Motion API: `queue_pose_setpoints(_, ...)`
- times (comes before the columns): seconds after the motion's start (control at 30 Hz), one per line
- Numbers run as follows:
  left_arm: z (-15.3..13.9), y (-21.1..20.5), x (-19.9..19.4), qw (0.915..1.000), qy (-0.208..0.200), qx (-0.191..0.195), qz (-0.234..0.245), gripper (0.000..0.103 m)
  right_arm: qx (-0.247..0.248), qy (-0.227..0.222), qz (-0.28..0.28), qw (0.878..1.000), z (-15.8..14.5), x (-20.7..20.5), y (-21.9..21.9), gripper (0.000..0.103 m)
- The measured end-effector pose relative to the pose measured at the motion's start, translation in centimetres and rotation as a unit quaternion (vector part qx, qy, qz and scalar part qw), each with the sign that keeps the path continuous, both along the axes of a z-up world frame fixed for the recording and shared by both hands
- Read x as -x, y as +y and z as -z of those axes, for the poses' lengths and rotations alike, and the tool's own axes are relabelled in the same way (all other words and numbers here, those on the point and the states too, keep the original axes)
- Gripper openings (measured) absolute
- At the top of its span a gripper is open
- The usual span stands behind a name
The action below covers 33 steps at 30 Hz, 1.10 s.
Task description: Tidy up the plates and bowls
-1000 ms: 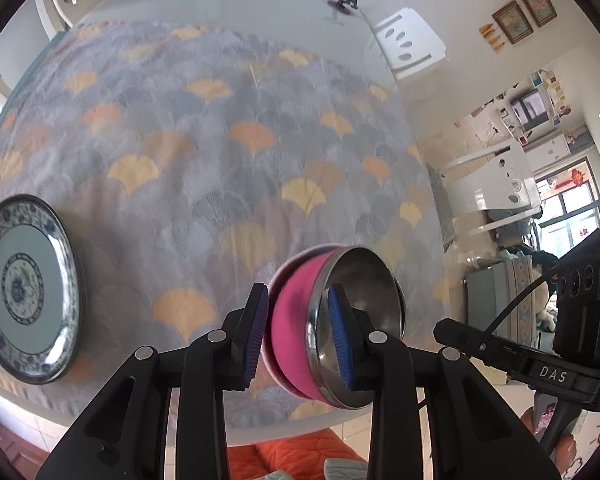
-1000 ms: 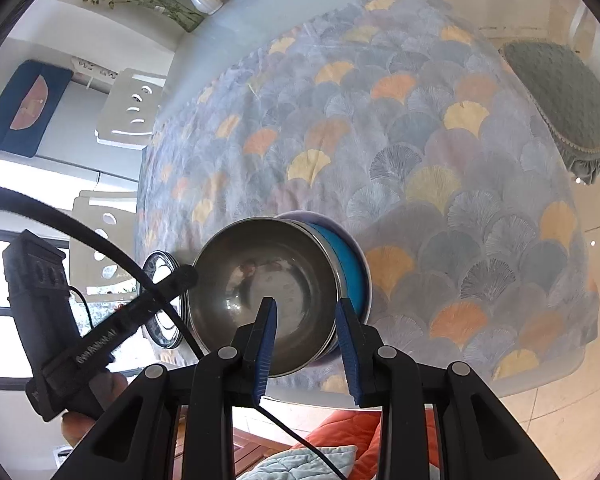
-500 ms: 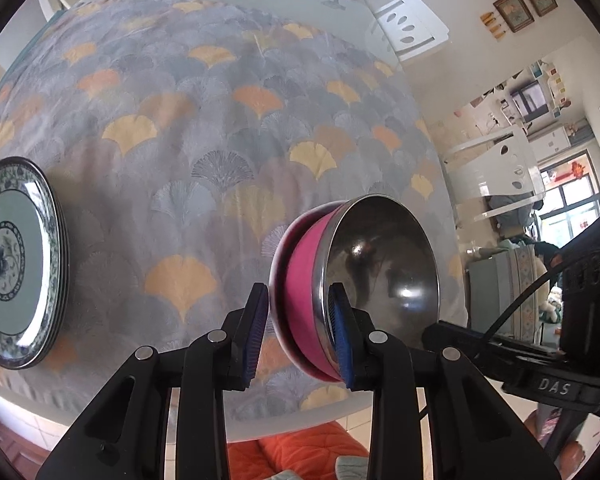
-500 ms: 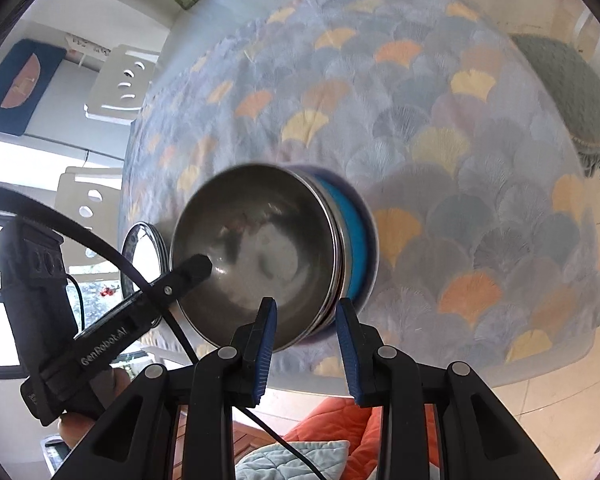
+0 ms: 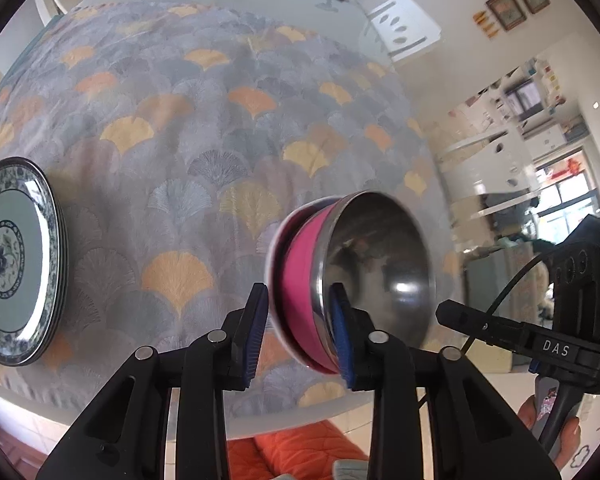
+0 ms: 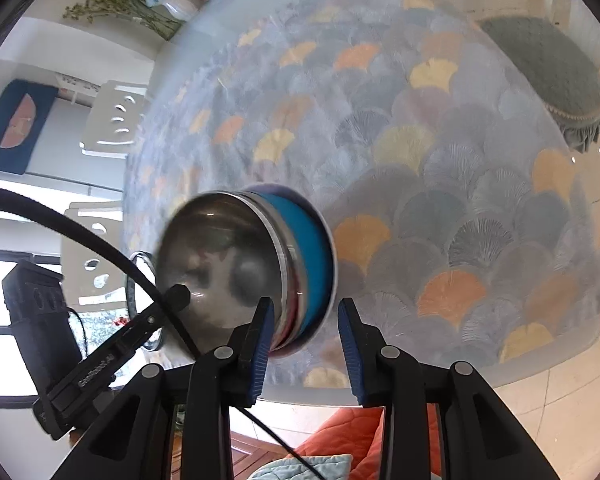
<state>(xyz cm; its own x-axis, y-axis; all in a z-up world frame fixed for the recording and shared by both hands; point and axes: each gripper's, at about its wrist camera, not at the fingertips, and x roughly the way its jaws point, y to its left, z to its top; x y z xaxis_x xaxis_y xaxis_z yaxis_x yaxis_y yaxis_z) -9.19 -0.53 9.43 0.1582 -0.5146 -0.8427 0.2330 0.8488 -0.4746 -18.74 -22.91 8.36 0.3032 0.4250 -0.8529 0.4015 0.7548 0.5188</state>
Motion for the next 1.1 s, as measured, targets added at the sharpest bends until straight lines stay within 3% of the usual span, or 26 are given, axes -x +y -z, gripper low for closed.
queue_pose_setpoints(0.07,-1.3,0.6,0.2,0.9997,-0.005,0.023,-0.004,0.027,0.011,-0.019,-0.001,1.0,-1.9,0.1,0.0,0.032)
queue_pose_setpoints(0.17,-3.8,1.1,0.6,0.999,-0.031,0.028,-0.015,0.027,0.039,-0.048,-0.009,0.998,-4.8,0.2,0.5,0.032)
queue_pose_setpoints(0.23,-5.1,1.3,0.9,0.9984,-0.042,0.032,-0.021,0.031,0.065,-0.074,-0.017,0.995,-7.1,0.1,1.0,0.037)
queue_pose_setpoints(0.3,-6.2,1.7,1.3,0.9972,-0.046,0.048,-0.035,0.045,0.09,-0.105,-0.024,0.99,-8.9,0.2,1.3,0.064)
queue_pose_setpoints(0.33,-6.5,1.8,1.4,0.9968,-0.047,0.052,-0.039,0.052,0.11,-0.129,-0.028,0.985,-10.0,0.3,1.6,0.07)
queue_pose_setpoints(0.37,-6.7,2.0,1.5,0.9958,-0.05,0.06,-0.047,0.07,0.132,-0.147,-0.035,0.98,-10.7,0.5,1.9,0.081)
queue_pose_setpoints(0.4,-6.7,2.1,1.5,0.9952,-0.053,0.064,-0.051,0.077,0.143,-0.154,-0.042,0.977,-10.9,0.4,2.0,0.086)
queue_pose_setpoints(0.47,-5.7,1.9,1.4,0.9954,-0.048,0.063,-0.054,0.077,0.157,-0.158,-0.061,0.973,-10.5,0.2,2.3,0.087)
queue_pose_setpoints(0.67,0.0,0.8,0.6,0.9952,0.032,0.055,-0.075,0.073,0.087,-0.069,-0.079,0.991,-3.5,-1.7,1.6,0.087)
queue_pose_setpoints(1.1,4.2,-0.4,0.7,0.9927,0.063,0.038,-0.095,0.062,0.095,-0.035,-0.125,0.987,1.7,-4.2,1.9,0.087)
